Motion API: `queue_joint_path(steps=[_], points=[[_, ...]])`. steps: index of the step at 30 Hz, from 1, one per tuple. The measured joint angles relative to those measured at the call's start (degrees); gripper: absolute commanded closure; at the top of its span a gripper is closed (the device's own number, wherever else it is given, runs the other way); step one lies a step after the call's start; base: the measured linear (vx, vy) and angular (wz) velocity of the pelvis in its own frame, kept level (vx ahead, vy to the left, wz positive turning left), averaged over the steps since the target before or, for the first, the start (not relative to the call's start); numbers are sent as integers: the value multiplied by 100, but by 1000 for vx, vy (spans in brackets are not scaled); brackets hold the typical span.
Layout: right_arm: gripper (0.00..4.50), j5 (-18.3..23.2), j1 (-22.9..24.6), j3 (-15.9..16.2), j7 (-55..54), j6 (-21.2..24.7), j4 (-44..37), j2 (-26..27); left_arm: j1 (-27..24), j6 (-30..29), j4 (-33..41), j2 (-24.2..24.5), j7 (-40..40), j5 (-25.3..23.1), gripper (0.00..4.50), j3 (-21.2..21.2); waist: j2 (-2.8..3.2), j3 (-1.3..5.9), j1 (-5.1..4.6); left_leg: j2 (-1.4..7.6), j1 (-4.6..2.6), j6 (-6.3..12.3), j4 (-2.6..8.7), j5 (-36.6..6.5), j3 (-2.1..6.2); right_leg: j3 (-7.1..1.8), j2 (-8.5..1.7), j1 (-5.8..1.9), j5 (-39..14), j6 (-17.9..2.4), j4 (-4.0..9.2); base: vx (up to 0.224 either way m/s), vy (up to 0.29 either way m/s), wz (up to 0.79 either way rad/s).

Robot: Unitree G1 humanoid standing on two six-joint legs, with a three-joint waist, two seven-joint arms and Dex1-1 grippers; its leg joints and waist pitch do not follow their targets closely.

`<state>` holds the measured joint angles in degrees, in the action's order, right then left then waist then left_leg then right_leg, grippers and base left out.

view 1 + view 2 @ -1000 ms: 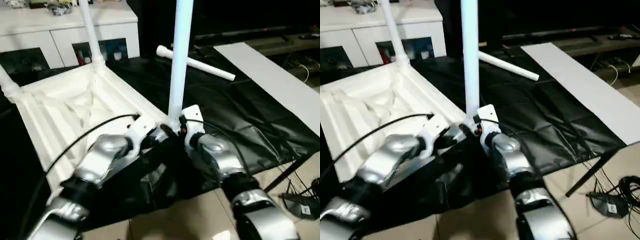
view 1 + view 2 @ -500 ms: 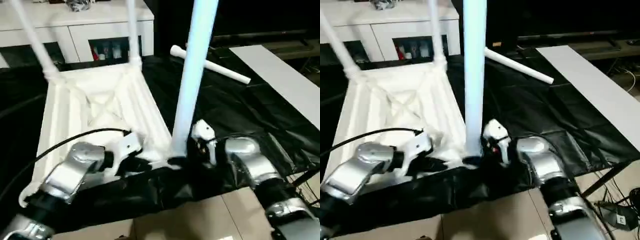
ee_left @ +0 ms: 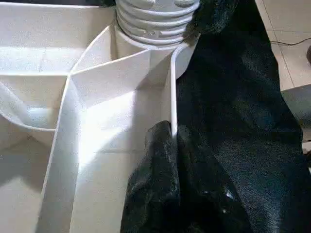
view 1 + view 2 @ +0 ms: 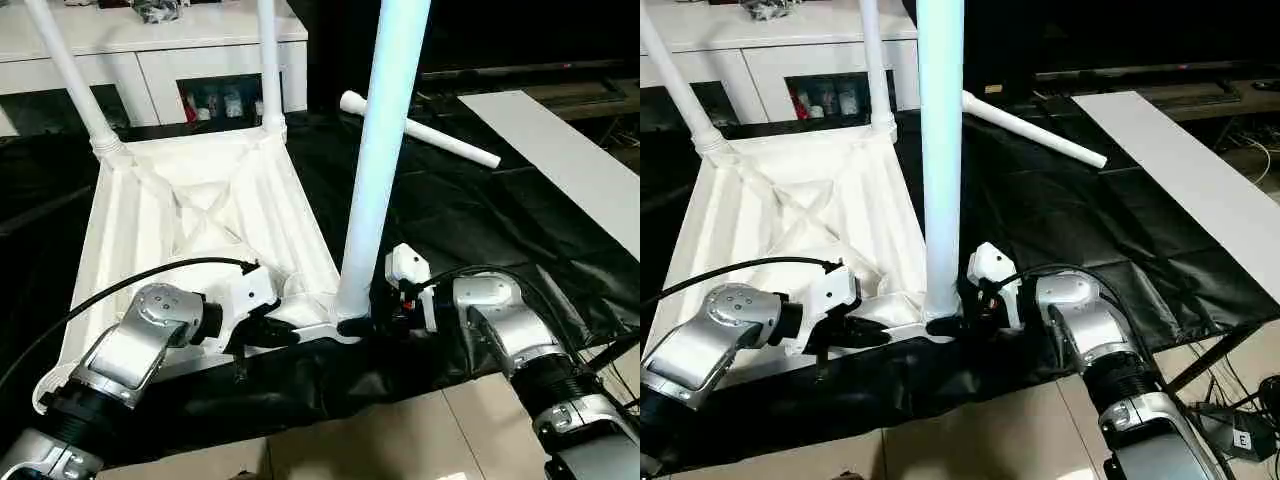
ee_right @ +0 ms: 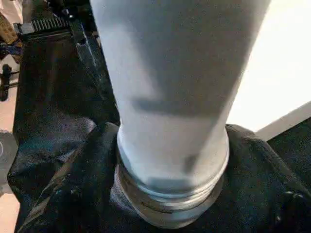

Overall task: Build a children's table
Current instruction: Rotate leg to tighten

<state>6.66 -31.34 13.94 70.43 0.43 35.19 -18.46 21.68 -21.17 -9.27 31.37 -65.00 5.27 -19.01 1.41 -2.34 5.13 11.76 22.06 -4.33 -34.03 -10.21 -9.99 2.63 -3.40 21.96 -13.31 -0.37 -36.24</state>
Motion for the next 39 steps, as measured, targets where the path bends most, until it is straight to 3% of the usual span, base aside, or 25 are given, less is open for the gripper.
queue_joint_path(steps=[11,18,25,32,34,36,39], points=[[176,-3,-1,-110,-205,-133,208,185,2,-4,-51,-90,97,-33,450,35,-5,3,-12,0,-5,2,-1,2,0,-1,0,-2,1,-1,-3,0,0,0],[177,-168,-171,-707,-2720,-106,849,944,547,-105,-979,-1072,1557,-382,450,235,-9,4,-164,-4,-20,-8,-16,8,-2,-17,0,-4,39,-12,-20,0,0,0],[178,-193,-561,-1365,-5397,198,1342,1773,1265,-470,-1888,-2109,3008,-661,450,288,-6,6,-203,-5,-24,-17,-13,13,-1,-18,-1,-3,45,-8,-17,0,0,0],[178,-252,-772,-1545,-5968,107,1656,1940,1464,-27,-2350,-2373,3264,-901,450,193,15,20,-189,-6,-18,-16,-6,13,-1,-16,0,-7,47,-5,6,0,0,0],[122,-252,-763,-1577,-5924,106,1649,1933,1466,2,-2366,-2382,3280,-917,450,177,17,20,-182,-6,-18,-16,-5,13,-1,-15,0,-7,48,-4,6,0,0,0],[122,-239,-743,-1582,-5873,65,1645,1920,1483,32,-2403,-2390,3280,-930,450,178,19,20,-177,-6,-18,-16,-2,13,-1,-15,0,-7,48,-3,6,0,0,0],[86,-218,-639,-1569,-5750,3,1544,1896,1538,173,-2558,-2400,3299,-958,450,201,30,20,-180,-6,-18,-16,-1,13,-1,-16,0,-6,53,2,6,0,0,0]])
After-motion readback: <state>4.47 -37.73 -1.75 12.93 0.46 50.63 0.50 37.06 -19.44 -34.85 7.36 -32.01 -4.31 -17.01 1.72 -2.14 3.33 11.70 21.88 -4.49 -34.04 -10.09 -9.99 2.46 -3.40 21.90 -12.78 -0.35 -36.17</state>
